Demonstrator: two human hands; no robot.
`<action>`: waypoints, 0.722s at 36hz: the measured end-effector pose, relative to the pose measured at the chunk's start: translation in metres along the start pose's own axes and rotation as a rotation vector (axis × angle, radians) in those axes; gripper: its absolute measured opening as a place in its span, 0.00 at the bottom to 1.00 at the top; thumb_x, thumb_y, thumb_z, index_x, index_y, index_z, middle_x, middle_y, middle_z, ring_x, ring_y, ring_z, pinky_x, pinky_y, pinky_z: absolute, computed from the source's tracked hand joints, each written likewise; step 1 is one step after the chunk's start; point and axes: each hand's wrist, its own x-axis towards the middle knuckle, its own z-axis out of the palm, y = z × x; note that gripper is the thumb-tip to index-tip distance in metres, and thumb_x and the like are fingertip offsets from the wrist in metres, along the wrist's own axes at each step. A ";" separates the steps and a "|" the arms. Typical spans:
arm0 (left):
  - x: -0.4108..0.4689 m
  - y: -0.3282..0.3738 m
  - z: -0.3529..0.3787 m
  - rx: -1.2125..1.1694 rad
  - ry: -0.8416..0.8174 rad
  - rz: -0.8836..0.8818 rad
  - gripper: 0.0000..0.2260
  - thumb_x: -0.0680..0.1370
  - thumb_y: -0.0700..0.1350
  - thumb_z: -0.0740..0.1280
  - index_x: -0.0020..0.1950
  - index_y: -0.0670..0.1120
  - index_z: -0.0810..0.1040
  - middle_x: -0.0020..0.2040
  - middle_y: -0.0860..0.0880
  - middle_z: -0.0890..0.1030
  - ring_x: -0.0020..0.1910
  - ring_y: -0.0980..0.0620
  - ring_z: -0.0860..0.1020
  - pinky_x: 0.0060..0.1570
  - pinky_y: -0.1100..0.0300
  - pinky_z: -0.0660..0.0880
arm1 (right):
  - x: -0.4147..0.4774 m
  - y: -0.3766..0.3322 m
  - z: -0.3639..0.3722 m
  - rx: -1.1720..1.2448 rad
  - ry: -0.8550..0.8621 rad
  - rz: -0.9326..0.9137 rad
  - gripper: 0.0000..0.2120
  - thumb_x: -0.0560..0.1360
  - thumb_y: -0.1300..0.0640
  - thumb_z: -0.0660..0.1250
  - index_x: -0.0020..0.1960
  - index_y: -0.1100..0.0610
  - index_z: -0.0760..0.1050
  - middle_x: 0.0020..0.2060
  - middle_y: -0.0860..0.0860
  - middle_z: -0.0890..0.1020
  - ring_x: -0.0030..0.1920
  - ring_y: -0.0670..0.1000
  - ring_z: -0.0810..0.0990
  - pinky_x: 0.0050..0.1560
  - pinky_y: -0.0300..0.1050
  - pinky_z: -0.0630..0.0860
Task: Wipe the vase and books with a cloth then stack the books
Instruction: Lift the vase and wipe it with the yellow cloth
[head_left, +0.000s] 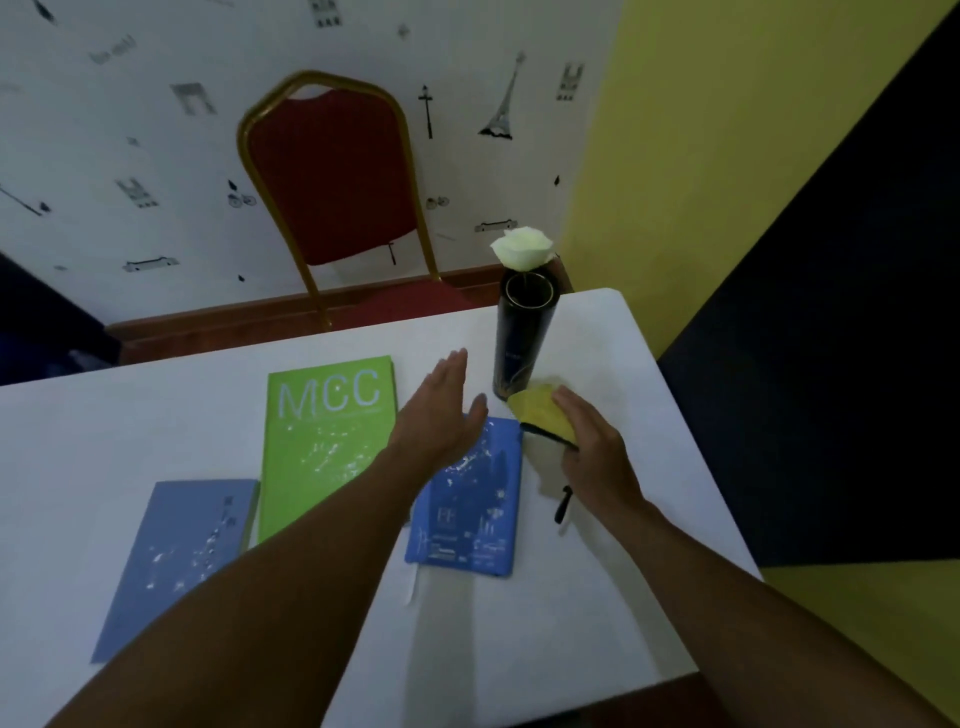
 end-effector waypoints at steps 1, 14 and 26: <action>0.007 0.005 -0.002 -0.035 0.026 0.009 0.34 0.85 0.56 0.59 0.86 0.46 0.48 0.86 0.48 0.54 0.84 0.49 0.53 0.81 0.51 0.57 | 0.003 0.003 0.000 0.000 0.012 0.009 0.36 0.68 0.83 0.61 0.73 0.64 0.72 0.70 0.61 0.77 0.71 0.61 0.76 0.71 0.47 0.72; 0.071 0.060 -0.017 -0.485 0.227 0.146 0.38 0.76 0.56 0.75 0.80 0.51 0.61 0.76 0.53 0.73 0.69 0.62 0.69 0.65 0.70 0.66 | 0.013 0.032 -0.013 0.045 -0.009 0.132 0.34 0.70 0.81 0.63 0.74 0.63 0.72 0.70 0.58 0.77 0.72 0.57 0.75 0.73 0.49 0.71; 0.077 0.055 -0.040 -0.694 0.315 0.087 0.31 0.74 0.57 0.77 0.73 0.48 0.73 0.64 0.52 0.81 0.62 0.55 0.79 0.58 0.66 0.76 | 0.038 0.005 -0.030 0.259 0.166 0.451 0.26 0.77 0.73 0.59 0.70 0.55 0.76 0.59 0.54 0.82 0.60 0.55 0.80 0.47 0.30 0.72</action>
